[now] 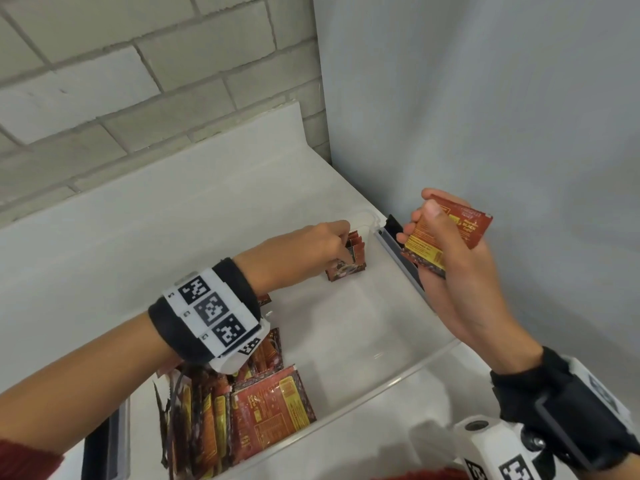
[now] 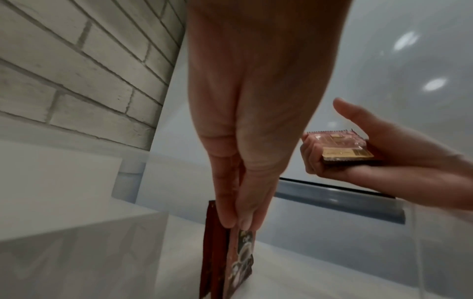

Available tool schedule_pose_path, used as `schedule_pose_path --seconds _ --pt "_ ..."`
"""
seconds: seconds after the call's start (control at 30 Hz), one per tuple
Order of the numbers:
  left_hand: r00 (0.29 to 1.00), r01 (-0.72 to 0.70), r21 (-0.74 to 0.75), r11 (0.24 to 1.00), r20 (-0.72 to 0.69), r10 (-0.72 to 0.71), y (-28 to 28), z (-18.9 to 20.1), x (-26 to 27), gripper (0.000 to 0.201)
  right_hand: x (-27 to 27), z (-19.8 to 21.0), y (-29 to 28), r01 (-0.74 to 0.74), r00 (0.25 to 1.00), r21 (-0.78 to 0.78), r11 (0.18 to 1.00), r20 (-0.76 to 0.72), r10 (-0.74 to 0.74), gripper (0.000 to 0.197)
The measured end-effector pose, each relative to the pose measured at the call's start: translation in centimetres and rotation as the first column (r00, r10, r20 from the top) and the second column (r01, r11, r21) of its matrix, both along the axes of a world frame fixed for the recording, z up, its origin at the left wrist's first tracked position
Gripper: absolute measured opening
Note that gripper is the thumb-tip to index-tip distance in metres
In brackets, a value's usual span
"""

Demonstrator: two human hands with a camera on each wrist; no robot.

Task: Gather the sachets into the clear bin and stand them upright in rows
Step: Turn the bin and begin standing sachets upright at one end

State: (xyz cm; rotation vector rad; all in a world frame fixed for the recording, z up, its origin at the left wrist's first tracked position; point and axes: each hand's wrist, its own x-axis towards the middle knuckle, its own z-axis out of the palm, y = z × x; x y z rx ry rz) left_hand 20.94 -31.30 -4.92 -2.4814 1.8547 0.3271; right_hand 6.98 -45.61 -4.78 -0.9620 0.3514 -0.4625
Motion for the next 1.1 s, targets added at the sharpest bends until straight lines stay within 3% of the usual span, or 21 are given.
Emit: schedule_pose_path --seconds 0.13,0.23,0.43,0.67,0.8,0.97,1.1 --pt "0.990 0.012 0.008 1.000 0.143 -0.013 0.2 -0.5 -0.1 0.022 0.0 -0.1 -0.2 -0.015 1.000 0.029 0.999 -0.007 0.015 0.035" --pt "0.985 0.021 -0.016 1.000 0.169 -0.018 0.1 -0.6 -0.4 0.014 0.0 -0.2 -0.4 -0.041 0.999 0.090 0.995 0.012 0.040 0.021" --pt "0.987 -0.054 0.008 0.999 0.150 0.052 -0.2 -0.3 -0.9 0.015 -0.1 -0.3 -0.6 -0.125 0.991 0.206 0.971 0.072 0.112 0.032" --pt "0.987 0.008 -0.087 0.996 0.158 0.006 0.0 -0.5 -0.9 0.008 -0.1 -0.5 -0.6 -0.108 0.994 0.134 0.985 -0.022 0.112 0.034" --pt "0.997 -0.070 -0.068 0.995 0.037 0.072 0.1 0.0 -0.5 0.023 -0.1 -0.6 -0.7 -0.131 0.988 0.070 0.989 -0.078 0.136 0.031" --pt "0.958 -0.176 -0.352 0.919 -0.277 0.077 0.1 2.1 -0.3 0.028 0.1 -0.4 -0.4 -0.166 0.984 0.031 0.986 -0.054 0.168 0.024" --pt "0.841 -0.317 -0.434 0.843 -0.540 0.038 -0.4 4.4 -1.6 0.030 0.2 -0.4 0.0 -0.219 0.976 -0.015 0.976 -0.004 0.219 0.040"
